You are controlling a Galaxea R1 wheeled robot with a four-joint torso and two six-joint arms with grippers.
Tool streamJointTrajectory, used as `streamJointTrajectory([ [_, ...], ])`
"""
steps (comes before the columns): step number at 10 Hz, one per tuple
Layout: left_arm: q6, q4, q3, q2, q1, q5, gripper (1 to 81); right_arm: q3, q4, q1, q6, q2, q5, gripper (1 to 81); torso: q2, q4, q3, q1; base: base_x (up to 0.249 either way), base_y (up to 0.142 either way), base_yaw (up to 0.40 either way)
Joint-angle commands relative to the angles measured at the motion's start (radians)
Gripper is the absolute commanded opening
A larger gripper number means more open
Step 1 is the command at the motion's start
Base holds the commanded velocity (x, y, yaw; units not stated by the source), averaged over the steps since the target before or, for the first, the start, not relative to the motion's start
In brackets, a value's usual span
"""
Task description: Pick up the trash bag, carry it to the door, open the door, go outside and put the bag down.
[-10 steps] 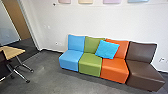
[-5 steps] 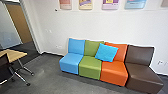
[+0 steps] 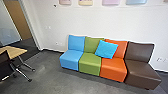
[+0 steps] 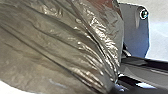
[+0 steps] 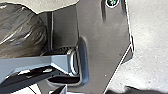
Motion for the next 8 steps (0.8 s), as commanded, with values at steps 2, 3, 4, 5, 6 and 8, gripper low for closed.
streamJointTrajectory([
  [2,0.008,0.010,-0.028,0.021,-0.045,0.066,1.0,-0.053,-0.030,0.027,-0.003,0.040,-0.059,81.1,0.122,0.000,0.108,-0.079,0.000,0.000,0.000],
  [3,0.008,0.011,-0.028,0.022,-0.044,0.051,1.0,-0.054,-0.030,0.026,-0.003,0.043,-0.059,81.1,0.160,0.000,0.142,-0.103,0.000,0.000,0.000],
  [4,0.008,0.011,-0.028,0.022,-0.044,0.049,1.0,-0.054,-0.030,0.026,-0.003,0.043,-0.059,81.1,0.191,0.000,0.169,-0.124,0.000,0.000,0.000],
  [5,0.008,0.011,-0.028,0.021,-0.044,0.049,1.0,-0.054,-0.030,0.026,-0.003,0.044,-0.059,81.1,0.226,0.000,0.200,-0.143,0.000,0.000,0.000],
  [6,0.008,0.011,-0.028,0.021,-0.044,0.049,1.0,-0.054,-0.030,0.026,-0.003,0.048,-0.059,81.1,0.267,0.000,0.146,-0.143,0.000,0.000,0.000],
  [8,0.008,0.013,-0.028,0.022,-0.045,0.051,1.0,-0.057,-0.030,0.026,-0.003,0.048,-0.059,81.1,0.218,0.000,0.182,-0.130,0.000,0.000,0.000],
])
